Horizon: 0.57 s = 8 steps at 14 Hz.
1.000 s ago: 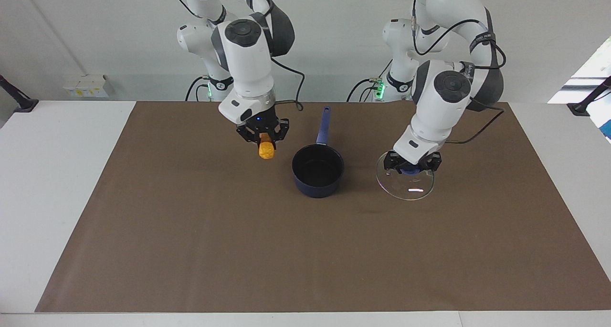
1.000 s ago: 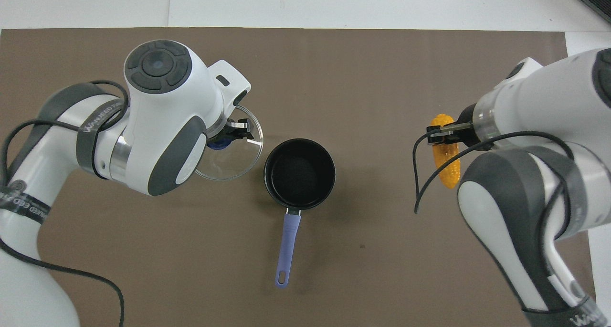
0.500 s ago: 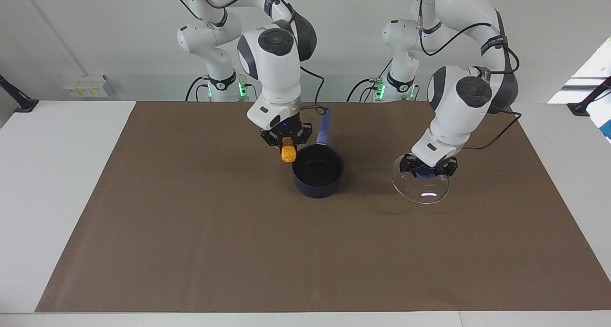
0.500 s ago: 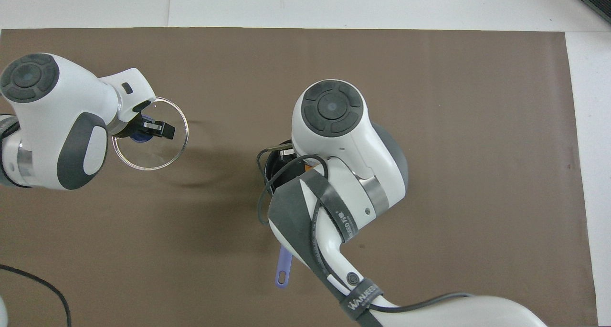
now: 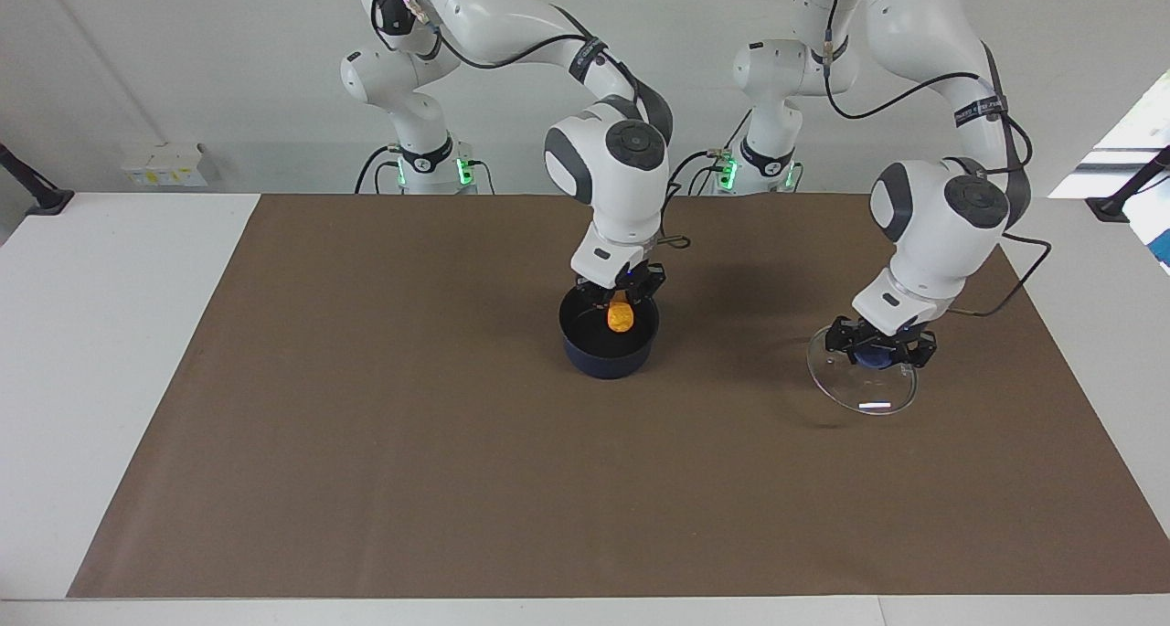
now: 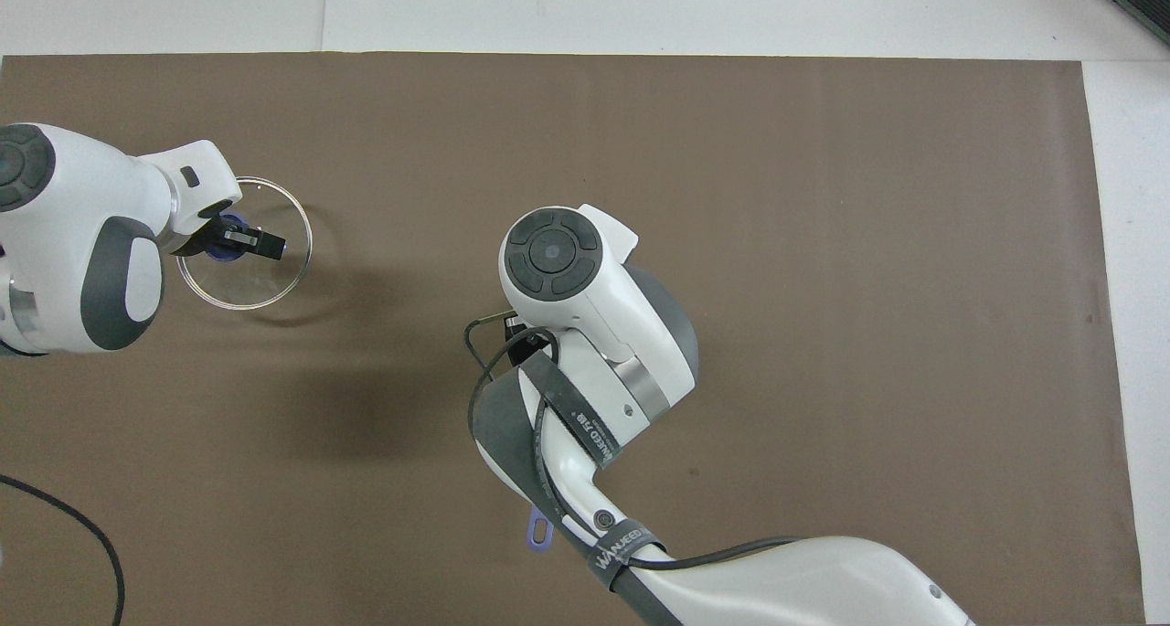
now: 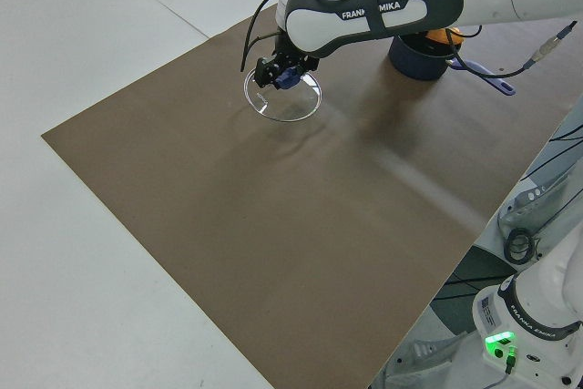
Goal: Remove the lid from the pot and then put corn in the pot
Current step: 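Set the lid down with the left gripper while the right gripper carries corn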
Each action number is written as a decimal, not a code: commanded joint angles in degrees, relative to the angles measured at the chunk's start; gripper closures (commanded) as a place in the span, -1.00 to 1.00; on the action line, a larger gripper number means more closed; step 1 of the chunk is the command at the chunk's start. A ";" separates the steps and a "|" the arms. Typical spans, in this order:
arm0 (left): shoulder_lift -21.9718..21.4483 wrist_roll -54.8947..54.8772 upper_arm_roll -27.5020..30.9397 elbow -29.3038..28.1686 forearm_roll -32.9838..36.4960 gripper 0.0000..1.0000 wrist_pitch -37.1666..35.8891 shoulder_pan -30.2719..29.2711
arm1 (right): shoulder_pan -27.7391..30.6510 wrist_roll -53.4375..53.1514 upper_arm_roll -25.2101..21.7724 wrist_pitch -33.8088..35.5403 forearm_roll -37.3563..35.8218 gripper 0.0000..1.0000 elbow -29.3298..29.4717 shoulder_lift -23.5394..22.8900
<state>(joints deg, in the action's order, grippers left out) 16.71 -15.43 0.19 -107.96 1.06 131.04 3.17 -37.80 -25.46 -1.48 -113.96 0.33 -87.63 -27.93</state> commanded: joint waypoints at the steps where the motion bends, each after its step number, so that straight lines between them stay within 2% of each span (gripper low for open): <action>1: 1.04 -0.66 -0.45 0.38 0.08 1.00 2.11 -1.32 | 0.53 2.43 0.52 -2.76 -0.51 1.00 -2.63 0.69; 5: 4.03 -0.57 -0.45 0.64 0.08 1.00 4.31 -2.82 | 0.88 4.89 0.52 -3.02 0.20 1.00 -2.89 0.60; 6: 4.47 -0.57 -0.45 0.56 0.08 0.90 4.75 -2.91 | 0.27 4.37 0.52 -3.98 0.20 1.00 -2.98 -0.36; 7: 4.47 -0.48 -0.45 0.56 -0.01 -0.98 4.84 -2.91 | -0.43 4.46 0.43 -5.04 0.29 1.00 -3.07 -1.06; 8: 4.47 -0.13 -0.45 0.56 -0.62 -1.00 4.93 -2.91 | -0.09 4.46 0.52 -4.96 -0.15 1.00 -2.98 -1.16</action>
<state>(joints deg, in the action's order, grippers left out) 21.12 -15.44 0.19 -107.90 0.92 135.12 0.86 -37.98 -22.11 -1.33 -117.00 0.36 -89.61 -28.37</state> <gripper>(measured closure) 0.507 0.617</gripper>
